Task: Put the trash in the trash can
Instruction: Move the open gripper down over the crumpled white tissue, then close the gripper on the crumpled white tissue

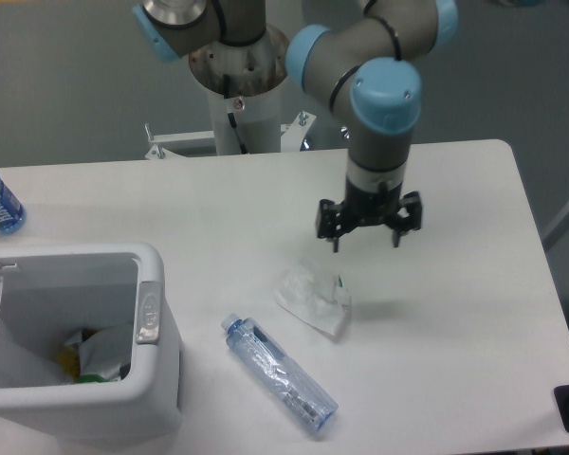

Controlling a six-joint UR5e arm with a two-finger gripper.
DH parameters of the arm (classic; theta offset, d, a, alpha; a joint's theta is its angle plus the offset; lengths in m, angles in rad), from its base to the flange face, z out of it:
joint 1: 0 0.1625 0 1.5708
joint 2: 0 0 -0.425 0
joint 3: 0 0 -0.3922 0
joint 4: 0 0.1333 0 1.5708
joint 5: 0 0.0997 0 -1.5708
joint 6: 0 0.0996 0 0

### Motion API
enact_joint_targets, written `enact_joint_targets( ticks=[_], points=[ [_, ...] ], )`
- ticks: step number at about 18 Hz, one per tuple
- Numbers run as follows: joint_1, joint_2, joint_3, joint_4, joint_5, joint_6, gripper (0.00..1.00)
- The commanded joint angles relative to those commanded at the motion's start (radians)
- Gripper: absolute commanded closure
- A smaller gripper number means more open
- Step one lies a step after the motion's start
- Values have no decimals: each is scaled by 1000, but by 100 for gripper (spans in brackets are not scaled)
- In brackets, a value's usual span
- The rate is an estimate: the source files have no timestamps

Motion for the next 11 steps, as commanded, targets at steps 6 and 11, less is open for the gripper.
enact_joint_targets(
  ticks=[6, 11],
  points=[
    [-40, -58, 0, 17, 5, -68, 0],
    [-42, -75, -14, 26, 8, -74, 5]
  ],
)
